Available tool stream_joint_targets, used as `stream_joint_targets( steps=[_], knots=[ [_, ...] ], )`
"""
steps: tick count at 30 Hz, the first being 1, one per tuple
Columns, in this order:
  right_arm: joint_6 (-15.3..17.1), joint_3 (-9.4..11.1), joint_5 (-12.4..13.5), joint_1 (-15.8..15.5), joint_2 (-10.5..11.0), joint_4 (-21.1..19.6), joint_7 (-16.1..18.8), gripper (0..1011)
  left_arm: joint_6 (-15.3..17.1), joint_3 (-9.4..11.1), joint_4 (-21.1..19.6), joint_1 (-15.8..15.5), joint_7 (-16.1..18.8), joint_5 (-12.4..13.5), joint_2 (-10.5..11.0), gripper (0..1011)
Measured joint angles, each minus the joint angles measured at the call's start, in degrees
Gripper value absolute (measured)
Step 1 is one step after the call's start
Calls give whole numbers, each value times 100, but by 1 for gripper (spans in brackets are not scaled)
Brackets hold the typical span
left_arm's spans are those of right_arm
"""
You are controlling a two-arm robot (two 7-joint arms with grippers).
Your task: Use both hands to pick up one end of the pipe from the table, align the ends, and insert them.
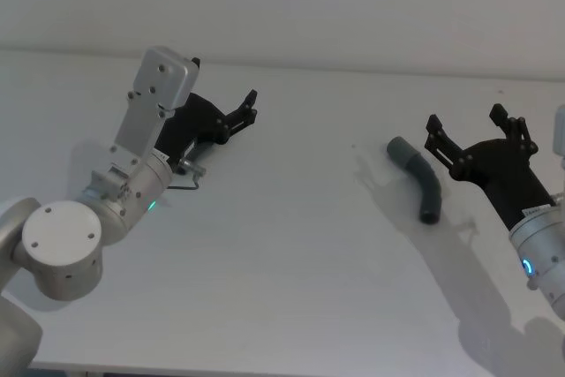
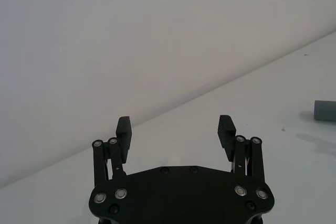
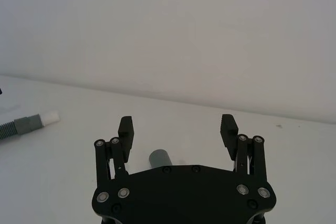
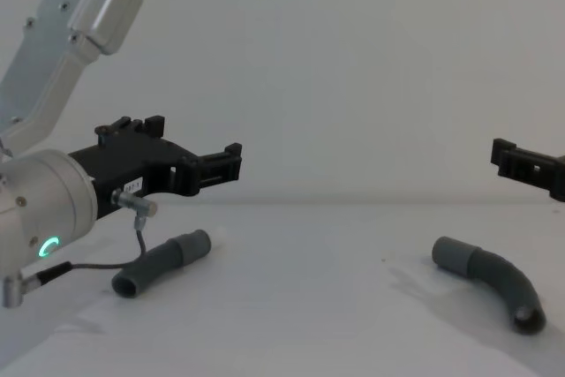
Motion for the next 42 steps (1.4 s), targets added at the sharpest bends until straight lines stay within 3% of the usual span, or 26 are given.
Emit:
stream_joint_targets(
  steps=[42],
  knots=[
    [0, -2, 0, 0, 0, 0, 1, 1004, 1, 0, 1, 0, 0, 0, 0, 1001]
  ],
)
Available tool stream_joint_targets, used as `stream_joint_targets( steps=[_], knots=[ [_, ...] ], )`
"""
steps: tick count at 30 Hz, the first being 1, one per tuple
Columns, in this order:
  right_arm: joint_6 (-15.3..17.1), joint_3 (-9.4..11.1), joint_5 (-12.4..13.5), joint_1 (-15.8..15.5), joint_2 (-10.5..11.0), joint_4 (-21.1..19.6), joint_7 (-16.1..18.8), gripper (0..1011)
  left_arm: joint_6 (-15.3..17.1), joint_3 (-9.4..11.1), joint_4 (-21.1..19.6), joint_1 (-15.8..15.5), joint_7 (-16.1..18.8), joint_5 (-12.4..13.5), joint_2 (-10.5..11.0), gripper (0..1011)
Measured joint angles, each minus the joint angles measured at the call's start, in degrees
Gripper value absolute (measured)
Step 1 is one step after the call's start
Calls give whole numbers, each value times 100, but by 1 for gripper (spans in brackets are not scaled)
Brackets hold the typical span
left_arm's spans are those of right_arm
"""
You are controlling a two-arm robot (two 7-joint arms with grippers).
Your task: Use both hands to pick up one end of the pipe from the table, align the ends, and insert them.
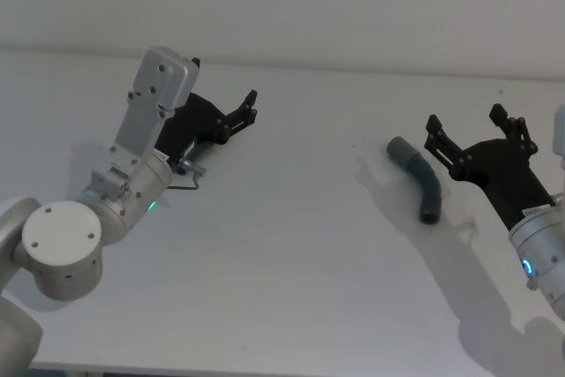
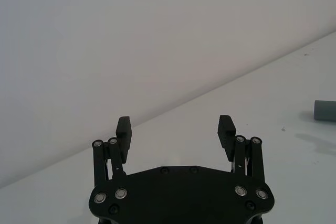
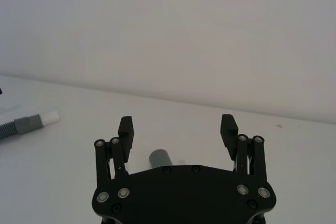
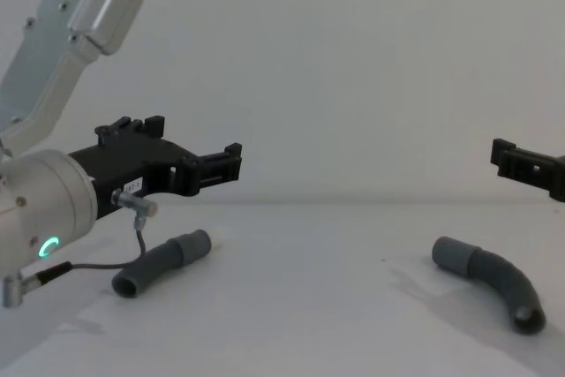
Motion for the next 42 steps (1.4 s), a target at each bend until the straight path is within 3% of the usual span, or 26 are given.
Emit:
stream_joint_targets(
  steps=[11, 17, 29, 34, 42],
  knots=[
    [0, 0, 0, 0, 0, 0, 0, 1004, 88, -19, -36, 5, 27, 4, -6, 1001],
    [0, 0, 0, 0, 0, 0, 0, 1004, 515, -66, -214, 9, 151, 18, -42, 1001],
    [0, 0, 0, 0, 0, 0, 0, 1004, 1859, -87, -522, -265, 193, 83, 23, 1001],
    [0, 0, 0, 1, 0, 0, 0, 1004, 2114, -82, -520, -394, 57, 98, 103, 1001],
    [0, 0, 0, 1, 0, 0, 0, 1004, 2224, -87, -379, -553, -292, 72, 272, 1001]
  ],
)
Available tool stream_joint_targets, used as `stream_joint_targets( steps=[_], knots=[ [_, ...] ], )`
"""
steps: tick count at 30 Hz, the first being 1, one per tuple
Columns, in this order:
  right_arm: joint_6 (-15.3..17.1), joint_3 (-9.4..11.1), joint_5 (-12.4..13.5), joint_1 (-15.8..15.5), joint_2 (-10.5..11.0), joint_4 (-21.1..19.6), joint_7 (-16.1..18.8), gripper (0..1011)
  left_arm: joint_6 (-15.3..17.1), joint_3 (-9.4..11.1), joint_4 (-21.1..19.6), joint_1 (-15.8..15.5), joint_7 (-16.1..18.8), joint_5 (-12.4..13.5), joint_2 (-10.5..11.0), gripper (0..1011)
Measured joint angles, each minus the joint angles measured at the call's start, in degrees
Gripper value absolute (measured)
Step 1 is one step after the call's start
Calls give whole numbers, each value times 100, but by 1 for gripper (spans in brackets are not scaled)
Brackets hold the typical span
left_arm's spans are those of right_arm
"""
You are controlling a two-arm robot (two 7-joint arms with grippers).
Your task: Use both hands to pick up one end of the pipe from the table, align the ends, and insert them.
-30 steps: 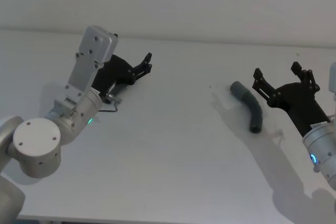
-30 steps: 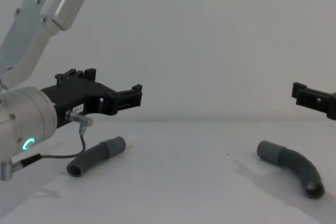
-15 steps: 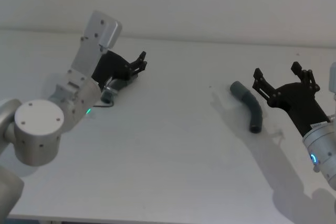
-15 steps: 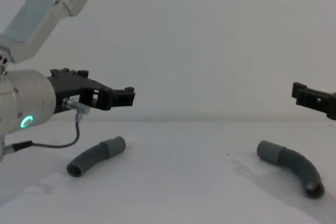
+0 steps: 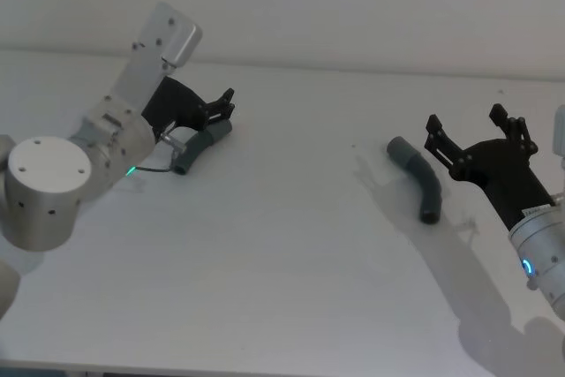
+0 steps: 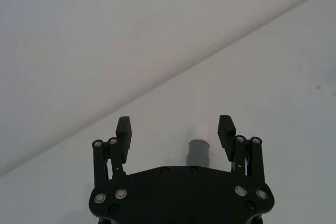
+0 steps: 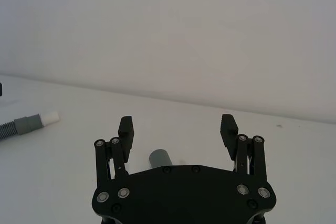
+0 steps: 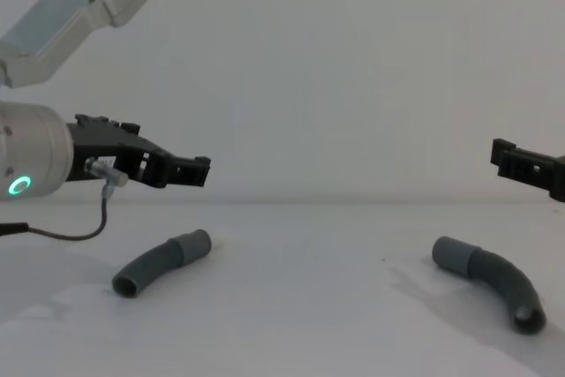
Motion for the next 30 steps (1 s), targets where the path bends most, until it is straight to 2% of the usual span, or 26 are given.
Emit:
stream_joint_targets(
  steps=[13, 30],
  knots=[
    [0, 0, 0, 0, 0, 0, 0, 1004, -103, -142, 325, 4, -569, -319, 104, 1001],
    [0, 0, 0, 0, 0, 0, 0, 1004, -93, -273, 615, 77, -866, -500, 80, 1002]
  ],
)
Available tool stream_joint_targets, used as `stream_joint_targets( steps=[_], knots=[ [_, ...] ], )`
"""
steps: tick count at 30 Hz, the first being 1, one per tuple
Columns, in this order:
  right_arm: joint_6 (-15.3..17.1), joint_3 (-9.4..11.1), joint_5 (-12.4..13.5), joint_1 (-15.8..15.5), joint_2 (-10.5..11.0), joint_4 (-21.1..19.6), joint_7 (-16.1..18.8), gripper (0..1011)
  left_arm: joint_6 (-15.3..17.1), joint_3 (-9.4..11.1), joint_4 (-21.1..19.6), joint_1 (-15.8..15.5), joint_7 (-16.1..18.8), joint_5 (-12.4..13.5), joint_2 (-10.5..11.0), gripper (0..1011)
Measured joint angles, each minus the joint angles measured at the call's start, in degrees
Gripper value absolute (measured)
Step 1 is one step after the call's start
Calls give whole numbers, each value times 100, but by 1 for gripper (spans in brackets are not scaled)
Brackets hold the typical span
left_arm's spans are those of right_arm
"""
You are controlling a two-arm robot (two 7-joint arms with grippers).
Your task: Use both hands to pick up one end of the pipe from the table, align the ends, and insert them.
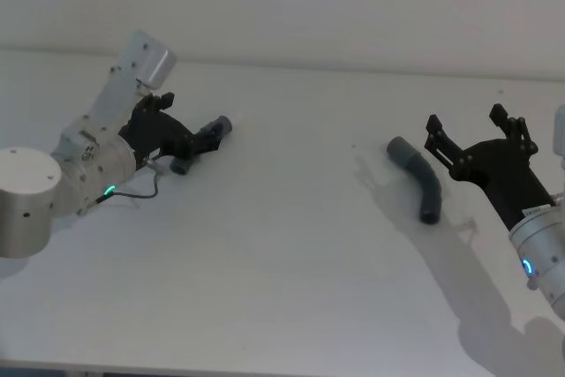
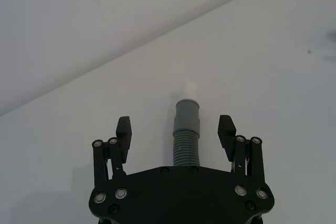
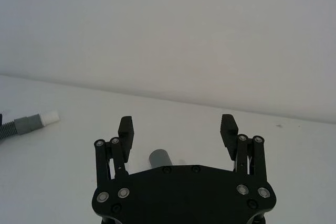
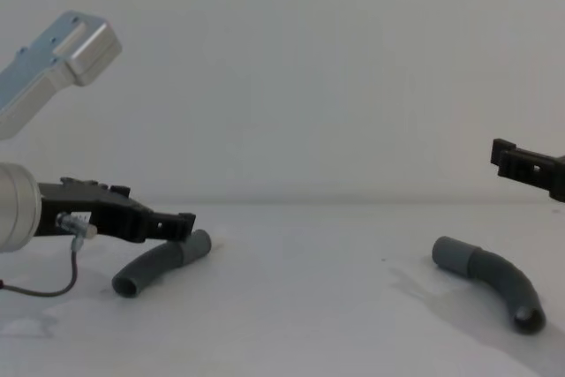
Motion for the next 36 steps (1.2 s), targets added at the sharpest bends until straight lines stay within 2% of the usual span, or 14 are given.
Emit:
stream_joint_targets(
  steps=[11, 21, 36],
  knots=[
    [0, 0, 0, 0, 0, 0, 0, 1004, 4, 101, 305, -187, -333, 56, 38, 1001],
    [0, 0, 0, 0, 0, 0, 0, 1004, -173, 234, 757, -467, -654, 144, -42, 1001],
    [0, 0, 0, 0, 0, 0, 0, 1004, -160, 272, 1029, -607, -824, 208, -135, 1001]
  ],
)
